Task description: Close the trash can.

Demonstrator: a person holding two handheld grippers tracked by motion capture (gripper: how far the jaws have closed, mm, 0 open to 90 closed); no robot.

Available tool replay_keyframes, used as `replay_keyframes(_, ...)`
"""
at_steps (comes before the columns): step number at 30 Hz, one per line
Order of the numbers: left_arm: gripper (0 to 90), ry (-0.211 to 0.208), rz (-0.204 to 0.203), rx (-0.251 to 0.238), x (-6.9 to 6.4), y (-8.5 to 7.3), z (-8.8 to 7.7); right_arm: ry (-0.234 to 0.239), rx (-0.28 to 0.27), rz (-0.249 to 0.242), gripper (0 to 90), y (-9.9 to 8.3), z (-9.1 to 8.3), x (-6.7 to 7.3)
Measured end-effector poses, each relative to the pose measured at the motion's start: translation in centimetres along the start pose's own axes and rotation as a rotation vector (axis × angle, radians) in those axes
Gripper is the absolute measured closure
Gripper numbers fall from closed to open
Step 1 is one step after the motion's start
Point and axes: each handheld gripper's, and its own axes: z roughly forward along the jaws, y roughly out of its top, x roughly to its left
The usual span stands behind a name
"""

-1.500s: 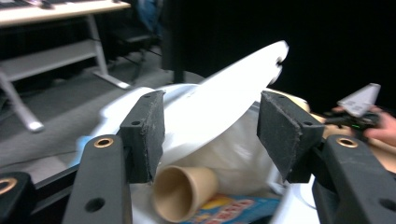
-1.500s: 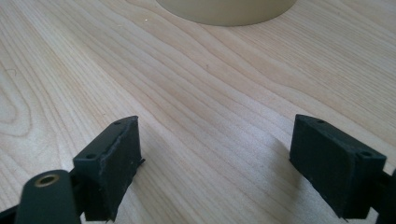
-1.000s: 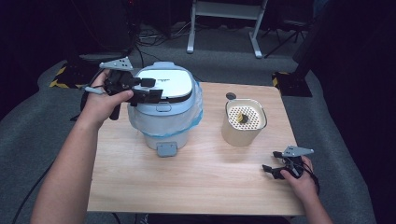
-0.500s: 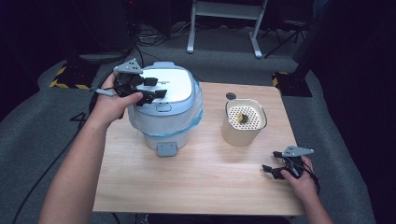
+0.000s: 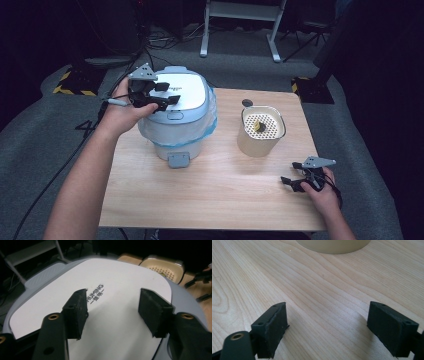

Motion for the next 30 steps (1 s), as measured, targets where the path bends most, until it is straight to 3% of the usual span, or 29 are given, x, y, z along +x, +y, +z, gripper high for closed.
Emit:
replay_keyframes(4, 45.1, 0.035, 0.024, -0.002, -0.5, 0.2, 0.1, 0.0, 0.0, -0.001, 16.5, 0.0, 0.0, 0.0)
replay_keyframes(6, 44.2, 0.026, 0.001, -0.018, -0.3, 0.0, 0.1, 0.0, 0.0, -0.001, 16.5, 0.0, 0.0, 0.0)
replay_keyframes(7, 43.8, 0.009, -0.051, -0.042, 0.0, -0.3, 0.2, 0.0, 0.0, -0.001, 16.5, 0.0, 0.0, 0.0)
replay_keyframes(10, 31.6, 0.005, -0.057, -0.025, 0.1, -0.3, -0.1, 0.001, 0.0, -0.001, 16.6, 0.0, 0.0, 0.0)
replay_keyframes(12, 30.8, -0.004, -0.06, -0.039, 0.0, -0.2, -0.3, 0.001, 0.0, 0.0, 16.5, 0.0, 0.0, 0.0)
replay_keyframes(14, 28.7, -0.016, -0.044, -0.079, -0.5, -0.1, -1.1, 0.0, 0.0, 0.0, 16.5, 0.0, 0.0, 0.0)
replay_keyframes(20, 25.6, 0.018, 0.0, -0.075, -1.4, -0.2, -2.7, 0.0, 0.0, -0.001, 16.5, 0.0, 0.0, 0.0)
replay_keyframes(21, 25.2, 0.039, 0.004, -0.074, -1.6, -0.3, -3.5, 0.001, 0.0, -0.001, 16.5, 0.0, 0.0, 0.0)
replay_keyframes(24, 24.0, 0.063, -0.007, -0.076, -1.8, -0.7, -4.8, 0.001, 0.0, -0.001, 16.5, 0.0, 0.0, 0.0)
replay_keyframes(30, 23.8, 0.072, -0.005, -0.074, -2.2, -1.8, -6.3, 0.001, 0.0, -0.001, 16.5, 0.0, 0.0, 0.0)
